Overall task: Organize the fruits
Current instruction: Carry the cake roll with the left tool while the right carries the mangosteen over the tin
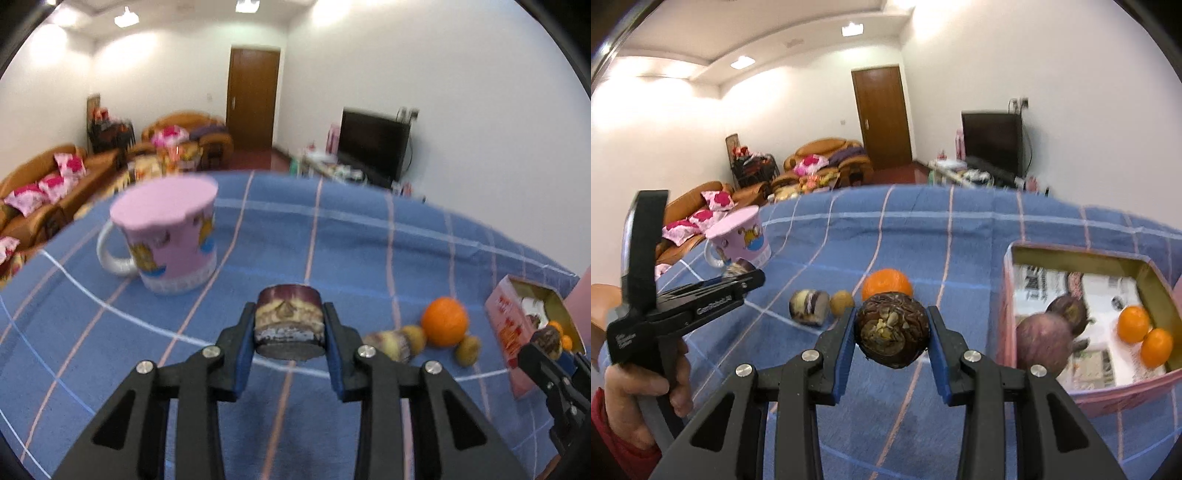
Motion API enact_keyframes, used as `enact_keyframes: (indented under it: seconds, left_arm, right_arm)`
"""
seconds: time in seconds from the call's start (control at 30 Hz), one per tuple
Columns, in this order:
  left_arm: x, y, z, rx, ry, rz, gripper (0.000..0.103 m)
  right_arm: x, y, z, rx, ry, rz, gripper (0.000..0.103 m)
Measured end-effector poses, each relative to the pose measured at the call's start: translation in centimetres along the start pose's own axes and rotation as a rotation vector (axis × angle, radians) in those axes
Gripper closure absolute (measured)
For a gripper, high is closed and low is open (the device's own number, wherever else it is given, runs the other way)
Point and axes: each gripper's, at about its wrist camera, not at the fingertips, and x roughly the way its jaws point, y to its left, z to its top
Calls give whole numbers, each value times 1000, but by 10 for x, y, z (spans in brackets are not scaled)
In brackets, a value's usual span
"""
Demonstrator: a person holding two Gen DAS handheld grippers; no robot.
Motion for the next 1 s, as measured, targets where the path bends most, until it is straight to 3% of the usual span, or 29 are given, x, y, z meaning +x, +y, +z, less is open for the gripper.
enact_keyframes:
  seconds: [0.17,0.27,1.0]
  left_arm:
    - [-18,-34,-2,102,-106,28,67]
    - [-26,-53,-6,152,-127,44,67]
    - [-41,-155,-30,213,-107,-33,67]
  right_arm:
    - [-7,-5,5,-3,-47,-57,64]
    - [-6,-9,6,5,-48,-74,64]
    - [-37,-86,-1,13,-68,-168,64]
